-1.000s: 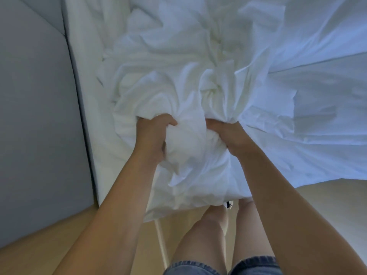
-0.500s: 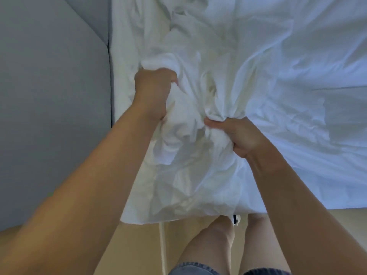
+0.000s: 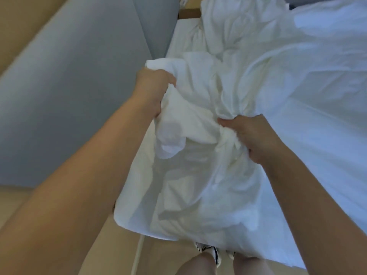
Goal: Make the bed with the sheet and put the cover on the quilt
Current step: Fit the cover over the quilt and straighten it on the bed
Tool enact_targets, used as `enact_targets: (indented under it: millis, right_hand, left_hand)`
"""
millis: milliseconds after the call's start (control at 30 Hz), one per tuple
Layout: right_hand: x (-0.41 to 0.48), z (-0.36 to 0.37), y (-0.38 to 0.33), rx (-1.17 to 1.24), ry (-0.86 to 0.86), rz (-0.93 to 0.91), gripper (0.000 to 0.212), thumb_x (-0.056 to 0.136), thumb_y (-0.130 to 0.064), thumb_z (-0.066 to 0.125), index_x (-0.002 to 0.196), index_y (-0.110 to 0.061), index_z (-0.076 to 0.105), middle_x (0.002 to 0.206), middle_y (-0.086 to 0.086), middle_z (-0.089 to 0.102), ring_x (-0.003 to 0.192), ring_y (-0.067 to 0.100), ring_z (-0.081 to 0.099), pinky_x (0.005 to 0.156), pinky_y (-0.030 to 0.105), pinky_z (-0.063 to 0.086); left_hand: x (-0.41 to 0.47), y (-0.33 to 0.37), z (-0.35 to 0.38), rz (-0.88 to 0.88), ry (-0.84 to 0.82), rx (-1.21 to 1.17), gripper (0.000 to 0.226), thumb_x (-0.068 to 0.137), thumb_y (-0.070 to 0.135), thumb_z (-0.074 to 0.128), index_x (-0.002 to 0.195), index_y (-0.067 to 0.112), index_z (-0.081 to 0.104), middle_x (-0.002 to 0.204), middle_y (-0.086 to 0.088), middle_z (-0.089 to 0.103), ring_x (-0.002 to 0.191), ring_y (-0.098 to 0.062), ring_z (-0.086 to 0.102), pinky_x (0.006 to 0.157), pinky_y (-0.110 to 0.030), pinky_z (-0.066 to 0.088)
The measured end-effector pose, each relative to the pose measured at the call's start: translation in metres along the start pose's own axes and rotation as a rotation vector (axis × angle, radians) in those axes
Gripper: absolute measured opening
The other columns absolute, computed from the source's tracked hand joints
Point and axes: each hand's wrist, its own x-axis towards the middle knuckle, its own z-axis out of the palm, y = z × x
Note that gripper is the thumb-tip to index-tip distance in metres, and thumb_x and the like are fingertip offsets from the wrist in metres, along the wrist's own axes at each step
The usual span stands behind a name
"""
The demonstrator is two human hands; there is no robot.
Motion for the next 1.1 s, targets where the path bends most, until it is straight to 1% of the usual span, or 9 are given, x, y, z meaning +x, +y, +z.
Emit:
enact_targets:
  millis: [133, 233, 367, 533, 700, 767, 833, 1000, 1100]
  right_hand:
    - [-0.048, -0.081, 0.072, -0.068, 0.343, 0.060, 0.045, 0.058, -0.010, 0.085, 0.098, -0.018, 0.067, 0.081, -0.008, 0.073, 0.094, 0.024, 0.069, 0.074, 0.032, 0.054]
    - [-0.073, -0.151, 0.092, -0.093, 0.457, 0.155, 0.073, 0.025, -0.038, 0.092, 0.090, -0.020, 0.065, 0.065, -0.018, 0.069, 0.067, 0.003, 0.068, 0.077, 0.034, 0.050]
    - [-0.064, -0.162, 0.121, -0.219, 0.332, 0.222, 0.059, 0.070, 0.001, 0.076, 0.123, -0.014, 0.058, 0.103, -0.005, 0.066, 0.098, 0.020, 0.063, 0.095, 0.046, 0.047]
    - [-0.058, -0.186, 0.105, -0.374, 0.232, 0.270, 0.060, 0.059, -0.007, 0.084, 0.112, -0.020, 0.061, 0.085, -0.015, 0.072, 0.084, 0.010, 0.067, 0.070, 0.027, 0.054]
    - [-0.068, -0.259, 0.071, -0.609, 0.243, 0.467, 0.116, 0.000, -0.077, 0.074, 0.091, -0.005, 0.068, 0.105, 0.019, 0.069, 0.064, 0.017, 0.066, 0.050, 0.021, 0.053]
    - [-0.071, -0.258, 0.086, -0.521, 0.218, 0.435, 0.079, 0.024, -0.061, 0.089, 0.085, -0.018, 0.065, 0.112, 0.009, 0.067, 0.058, 0.005, 0.064, 0.059, 0.023, 0.052]
    - [-0.065, -0.248, 0.111, -0.492, 0.194, 0.322, 0.036, 0.063, -0.014, 0.086, 0.091, -0.024, 0.065, 0.094, -0.007, 0.073, 0.067, 0.001, 0.065, 0.072, 0.034, 0.052]
    - [-0.049, -0.256, 0.150, -0.362, 0.100, 0.289, 0.039, 0.063, -0.009, 0.082, 0.093, -0.026, 0.064, 0.072, -0.024, 0.069, 0.068, -0.008, 0.064, 0.056, 0.012, 0.050]
    - [-0.045, -0.269, 0.158, -0.371, -0.045, 0.297, 0.037, 0.067, -0.012, 0.081, 0.094, -0.030, 0.062, 0.079, -0.018, 0.070, 0.077, -0.003, 0.065, 0.069, 0.023, 0.051]
  left_hand:
    - [0.019, -0.071, -0.049, -0.205, 0.130, 0.141, 0.036, 0.084, -0.011, 0.045, 0.115, 0.001, 0.059, 0.070, -0.005, 0.053, 0.055, -0.014, 0.048, 0.034, -0.012, 0.038]
    - [0.015, -0.144, -0.076, -0.385, 0.190, 0.267, 0.033, 0.088, -0.003, 0.046, 0.118, 0.002, 0.057, 0.091, -0.012, 0.062, 0.072, -0.023, 0.057, 0.056, -0.020, 0.049]
    - [-0.006, -0.219, -0.081, -0.545, 0.275, 0.380, 0.052, 0.081, -0.001, 0.056, 0.132, 0.000, 0.046, 0.128, -0.017, 0.055, 0.111, -0.034, 0.056, 0.094, -0.038, 0.047]
    - [0.003, -0.229, -0.083, -0.485, 0.295, 0.441, 0.051, 0.083, -0.003, 0.055, 0.133, 0.000, 0.046, 0.130, -0.014, 0.054, 0.116, -0.032, 0.054, 0.096, -0.034, 0.045]
    - [0.015, -0.242, -0.071, -0.571, 0.309, 0.462, 0.047, 0.081, 0.001, 0.058, 0.128, 0.002, 0.052, 0.128, -0.016, 0.057, 0.113, -0.033, 0.056, 0.091, -0.037, 0.047]
    - [-0.005, -0.268, -0.049, -0.604, 0.314, 0.592, 0.037, 0.081, 0.004, 0.058, 0.118, -0.002, 0.056, 0.120, -0.021, 0.060, 0.106, -0.035, 0.059, 0.083, -0.037, 0.049]
    - [-0.026, -0.288, -0.026, -0.587, 0.324, 0.738, 0.041, 0.082, 0.012, 0.060, 0.120, -0.001, 0.050, 0.120, -0.022, 0.058, 0.105, -0.037, 0.059, 0.083, -0.040, 0.050]
    - [-0.096, -0.298, 0.047, -0.381, 0.469, 0.728, 0.078, 0.086, 0.020, 0.060, 0.147, 0.007, 0.014, 0.151, -0.014, 0.016, 0.137, -0.032, 0.022, 0.112, -0.040, 0.025]
    - [-0.166, -0.280, 0.148, -0.599, 0.408, 0.152, 0.079, 0.075, 0.052, 0.069, 0.135, 0.010, 0.040, 0.134, -0.002, 0.042, 0.118, -0.019, 0.045, 0.100, -0.033, 0.038]
